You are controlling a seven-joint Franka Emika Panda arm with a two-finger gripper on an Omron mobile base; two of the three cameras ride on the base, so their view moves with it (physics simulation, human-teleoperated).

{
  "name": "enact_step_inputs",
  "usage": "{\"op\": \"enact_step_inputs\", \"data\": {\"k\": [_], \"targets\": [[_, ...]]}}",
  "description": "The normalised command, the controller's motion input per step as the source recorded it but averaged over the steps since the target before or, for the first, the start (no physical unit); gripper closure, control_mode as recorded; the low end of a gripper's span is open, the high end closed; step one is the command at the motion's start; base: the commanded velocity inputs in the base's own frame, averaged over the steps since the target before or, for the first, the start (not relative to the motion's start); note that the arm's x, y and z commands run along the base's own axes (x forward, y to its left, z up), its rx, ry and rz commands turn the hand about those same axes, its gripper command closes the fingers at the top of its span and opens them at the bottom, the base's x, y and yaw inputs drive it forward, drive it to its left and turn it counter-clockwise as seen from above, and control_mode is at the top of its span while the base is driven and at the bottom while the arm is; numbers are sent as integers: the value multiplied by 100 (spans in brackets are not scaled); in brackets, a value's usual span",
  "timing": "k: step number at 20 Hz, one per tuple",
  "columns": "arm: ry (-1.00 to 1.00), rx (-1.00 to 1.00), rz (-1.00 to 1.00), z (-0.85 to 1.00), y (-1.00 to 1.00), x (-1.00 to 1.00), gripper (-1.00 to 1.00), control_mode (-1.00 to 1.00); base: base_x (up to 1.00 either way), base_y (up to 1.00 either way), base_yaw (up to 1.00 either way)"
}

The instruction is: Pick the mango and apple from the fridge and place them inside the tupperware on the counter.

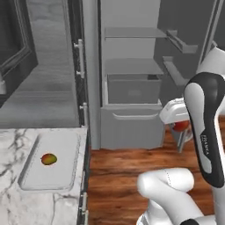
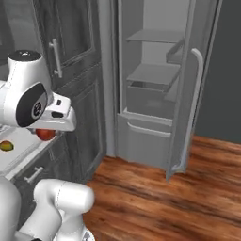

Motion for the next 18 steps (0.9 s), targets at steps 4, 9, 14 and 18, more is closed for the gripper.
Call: {"op": "enact_step_inputs", "data": {"k": [4,9,14,18], "targets": [[0,0,0,0,0,0,100,100,-28,-92,52],[0,0,0,0,0,0,100,100,0,-100,65],[0,0,0,0,0,0,100,100,6,-35,59],[0,0,0,0,0,0,100,100,28,5,50]]}}
